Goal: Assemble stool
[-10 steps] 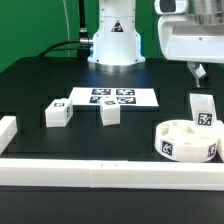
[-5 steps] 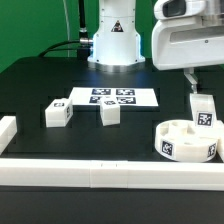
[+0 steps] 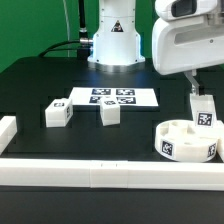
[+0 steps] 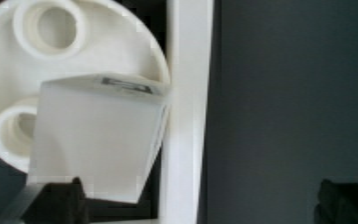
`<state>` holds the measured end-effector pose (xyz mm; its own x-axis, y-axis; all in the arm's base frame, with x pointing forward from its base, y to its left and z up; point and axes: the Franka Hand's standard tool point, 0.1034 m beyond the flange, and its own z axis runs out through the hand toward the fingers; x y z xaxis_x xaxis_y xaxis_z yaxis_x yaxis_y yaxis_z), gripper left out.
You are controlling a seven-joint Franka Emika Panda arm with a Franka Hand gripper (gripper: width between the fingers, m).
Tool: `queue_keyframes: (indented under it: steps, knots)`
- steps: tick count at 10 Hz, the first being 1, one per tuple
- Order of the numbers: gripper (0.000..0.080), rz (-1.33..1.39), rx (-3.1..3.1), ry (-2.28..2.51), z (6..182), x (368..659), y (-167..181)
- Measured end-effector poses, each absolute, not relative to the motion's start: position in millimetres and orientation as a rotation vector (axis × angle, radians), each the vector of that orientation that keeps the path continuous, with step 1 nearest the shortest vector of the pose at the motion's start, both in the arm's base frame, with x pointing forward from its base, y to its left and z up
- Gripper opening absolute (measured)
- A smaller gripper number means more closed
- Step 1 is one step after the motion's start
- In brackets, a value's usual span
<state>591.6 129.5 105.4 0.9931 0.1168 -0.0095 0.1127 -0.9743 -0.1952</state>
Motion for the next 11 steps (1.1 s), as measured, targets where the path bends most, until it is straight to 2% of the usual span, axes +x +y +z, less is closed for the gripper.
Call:
queue_keyframes:
  steps: [6,11]
  knots:
    - [0.0649,-0.034,-2.835,-0.905,104.1,592,125]
    - [0.0649,-0.068,-2.696,-1.302,102.7,594,117]
